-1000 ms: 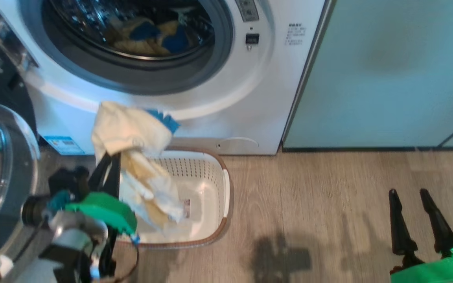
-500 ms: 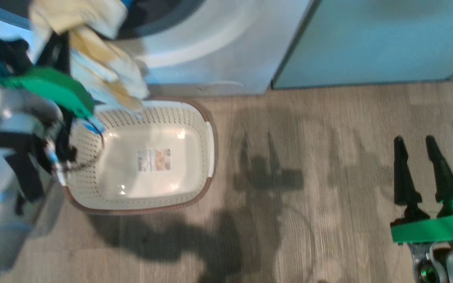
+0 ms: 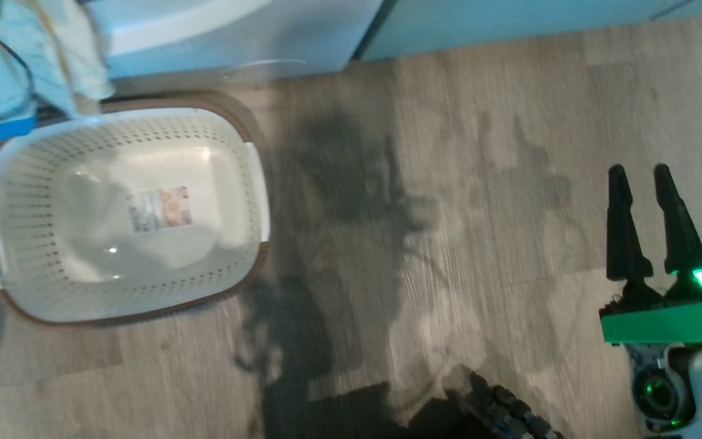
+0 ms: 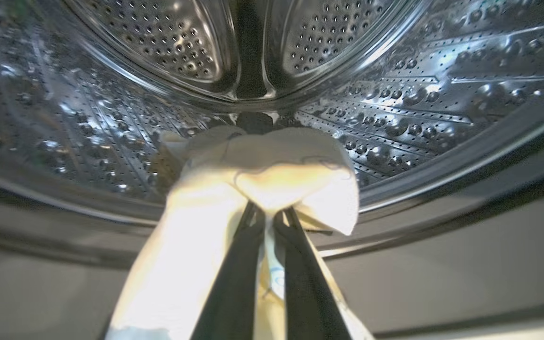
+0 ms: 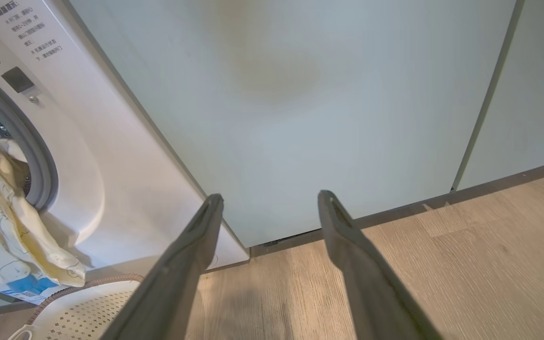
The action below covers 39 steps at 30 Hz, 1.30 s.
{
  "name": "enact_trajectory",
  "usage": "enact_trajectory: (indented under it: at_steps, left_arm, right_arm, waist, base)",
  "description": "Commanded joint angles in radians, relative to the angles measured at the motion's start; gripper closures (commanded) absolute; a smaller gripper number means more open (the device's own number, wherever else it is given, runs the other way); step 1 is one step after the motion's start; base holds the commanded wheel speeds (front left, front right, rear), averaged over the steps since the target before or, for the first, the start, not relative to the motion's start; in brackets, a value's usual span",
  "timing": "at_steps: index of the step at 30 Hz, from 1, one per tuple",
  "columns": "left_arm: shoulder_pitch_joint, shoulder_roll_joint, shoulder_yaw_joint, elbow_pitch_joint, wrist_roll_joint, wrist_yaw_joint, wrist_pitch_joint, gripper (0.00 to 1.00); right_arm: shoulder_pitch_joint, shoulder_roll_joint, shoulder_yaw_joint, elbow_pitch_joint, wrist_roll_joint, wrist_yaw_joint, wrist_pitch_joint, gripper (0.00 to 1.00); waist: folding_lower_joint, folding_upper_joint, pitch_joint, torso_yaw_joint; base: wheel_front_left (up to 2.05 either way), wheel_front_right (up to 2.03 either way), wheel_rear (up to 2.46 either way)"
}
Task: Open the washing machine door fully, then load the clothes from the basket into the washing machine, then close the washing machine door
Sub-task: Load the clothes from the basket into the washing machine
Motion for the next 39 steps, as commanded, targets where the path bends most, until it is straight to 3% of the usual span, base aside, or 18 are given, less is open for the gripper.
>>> enact_trajectory:
  at_steps: [1,7,16,34,36,39]
  left_arm:
    - [-0.072,0.075,0.038,-0.021,-0.002,-0.007,0.039,1.00]
    - [-0.214,0.142,0.043,0.001,-0.019,-0.032,0.190,1.00]
    - [-0.371,0.218,0.016,0.022,0.052,-0.063,0.208,1.00]
    - [-0.673,0.245,-0.073,0.113,0.329,-0.077,-0.303,1.00]
    - [-0.680,0.234,-0.079,0.153,0.319,-0.091,-0.304,1.00]
    - [-0.665,0.200,-0.065,0.225,0.253,-0.108,-0.217,1.00]
  right_arm:
    - [-0.011,-0.015,0.028,-0.037,0.016,0.001,-0.009,0.00]
    - [-0.029,-0.015,0.062,-0.042,0.066,0.001,-0.009,0.00]
    - [-0.036,-0.015,0.097,-0.050,0.101,0.001,-0.009,0.00]
    - [-0.070,-0.015,0.147,-0.040,0.128,0.001,-0.009,0.00]
    - [-0.070,-0.015,0.143,-0.040,0.128,0.001,-0.009,0.00]
    - [-0.070,-0.015,0.139,-0.039,0.124,0.001,-0.009,0.00]
  waist:
    - [-0.0001,0.0000,0.047,-0.046]
    - [-0.0001,0.0000,0.109,-0.109]
    - [-0.0001,0.0000,0.172,-0.172]
    - [-0.0001,0.0000,0.244,-0.212]
    - [-0.0001,0.0000,0.247,-0.207]
    - [-0.0001,0.0000,0.250,-0.195]
  base:
    - [0.00,0.00,0.00]
    - [0.00,0.00,0.00]
    - [0.00,0.00,0.00]
    - [0.00,0.00,0.00]
    - [0.00,0.00,0.00]
    - [0.00,0.00,0.00]
